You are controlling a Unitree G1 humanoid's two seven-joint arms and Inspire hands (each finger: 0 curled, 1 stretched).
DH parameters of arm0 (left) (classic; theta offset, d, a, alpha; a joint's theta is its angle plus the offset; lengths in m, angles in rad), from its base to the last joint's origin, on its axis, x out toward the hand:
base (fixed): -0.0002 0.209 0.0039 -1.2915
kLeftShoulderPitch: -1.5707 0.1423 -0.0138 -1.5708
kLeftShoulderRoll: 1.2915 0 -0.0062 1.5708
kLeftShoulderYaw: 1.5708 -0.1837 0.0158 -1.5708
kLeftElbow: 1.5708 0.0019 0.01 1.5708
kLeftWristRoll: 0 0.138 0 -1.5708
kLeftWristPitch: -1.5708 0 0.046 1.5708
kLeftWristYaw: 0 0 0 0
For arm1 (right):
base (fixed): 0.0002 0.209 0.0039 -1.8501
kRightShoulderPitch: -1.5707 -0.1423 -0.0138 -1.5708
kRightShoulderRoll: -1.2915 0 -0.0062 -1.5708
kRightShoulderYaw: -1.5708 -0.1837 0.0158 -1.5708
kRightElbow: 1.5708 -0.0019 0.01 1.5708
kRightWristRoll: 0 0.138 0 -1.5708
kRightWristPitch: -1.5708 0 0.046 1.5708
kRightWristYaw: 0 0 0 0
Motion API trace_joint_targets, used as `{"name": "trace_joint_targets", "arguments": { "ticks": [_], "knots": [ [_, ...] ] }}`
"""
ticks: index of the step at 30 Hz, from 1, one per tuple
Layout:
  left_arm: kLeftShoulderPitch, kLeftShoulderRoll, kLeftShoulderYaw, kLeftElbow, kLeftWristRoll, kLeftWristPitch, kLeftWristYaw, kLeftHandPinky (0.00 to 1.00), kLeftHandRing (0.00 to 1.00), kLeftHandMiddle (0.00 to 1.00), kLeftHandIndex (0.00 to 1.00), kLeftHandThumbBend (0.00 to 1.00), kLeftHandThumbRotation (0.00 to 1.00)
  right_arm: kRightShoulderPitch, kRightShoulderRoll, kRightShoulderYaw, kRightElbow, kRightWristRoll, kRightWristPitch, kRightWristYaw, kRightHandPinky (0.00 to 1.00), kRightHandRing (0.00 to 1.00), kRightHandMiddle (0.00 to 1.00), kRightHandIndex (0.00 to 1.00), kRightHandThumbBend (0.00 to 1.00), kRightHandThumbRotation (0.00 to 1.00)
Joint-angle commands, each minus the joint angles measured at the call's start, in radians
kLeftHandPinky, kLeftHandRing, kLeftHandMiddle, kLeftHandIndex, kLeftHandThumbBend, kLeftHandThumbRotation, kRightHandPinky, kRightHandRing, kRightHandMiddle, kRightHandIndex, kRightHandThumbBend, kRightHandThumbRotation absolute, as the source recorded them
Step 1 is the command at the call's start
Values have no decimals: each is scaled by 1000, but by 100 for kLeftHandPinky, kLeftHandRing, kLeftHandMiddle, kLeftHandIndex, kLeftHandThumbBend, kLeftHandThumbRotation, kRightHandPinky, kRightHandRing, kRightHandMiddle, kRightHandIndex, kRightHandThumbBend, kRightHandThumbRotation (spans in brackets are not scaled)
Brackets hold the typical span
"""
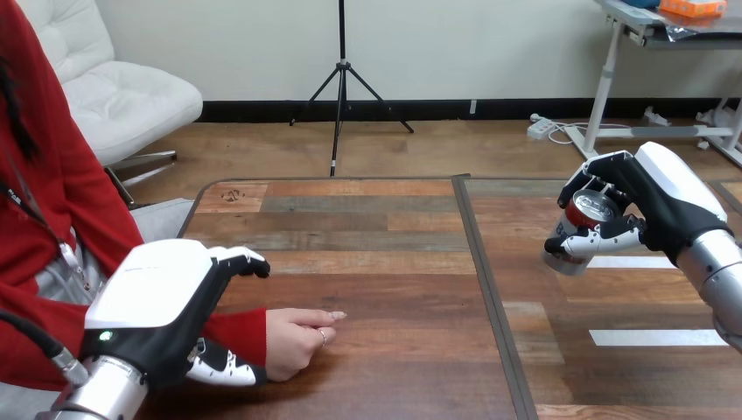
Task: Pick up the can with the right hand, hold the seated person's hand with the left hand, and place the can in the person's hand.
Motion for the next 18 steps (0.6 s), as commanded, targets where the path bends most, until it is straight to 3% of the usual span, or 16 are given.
{"name": "trace_joint_targets", "arguments": {
  "ticks": [1, 10, 18],
  "knots": [
    [-71, -4, -13, 23, 30, 20, 44, 62, 74, 76, 72, 100, 11, -43, -2, -32, -45, 33, -15, 0, 43, 41, 46, 49, 72, 0],
    [-91, -4, -30, 63, 65, 34, 84, 63, 75, 78, 73, 100, 10, -42, -1, -33, -46, 39, -20, 3, 41, 41, 46, 49, 72, 0],
    [-113, 2, -50, 94, 89, 63, 85, 66, 77, 80, 75, 100, 10, -43, -2, -33, -48, 36, -35, -4, 41, 41, 46, 49, 72, 0]
  ]
}}
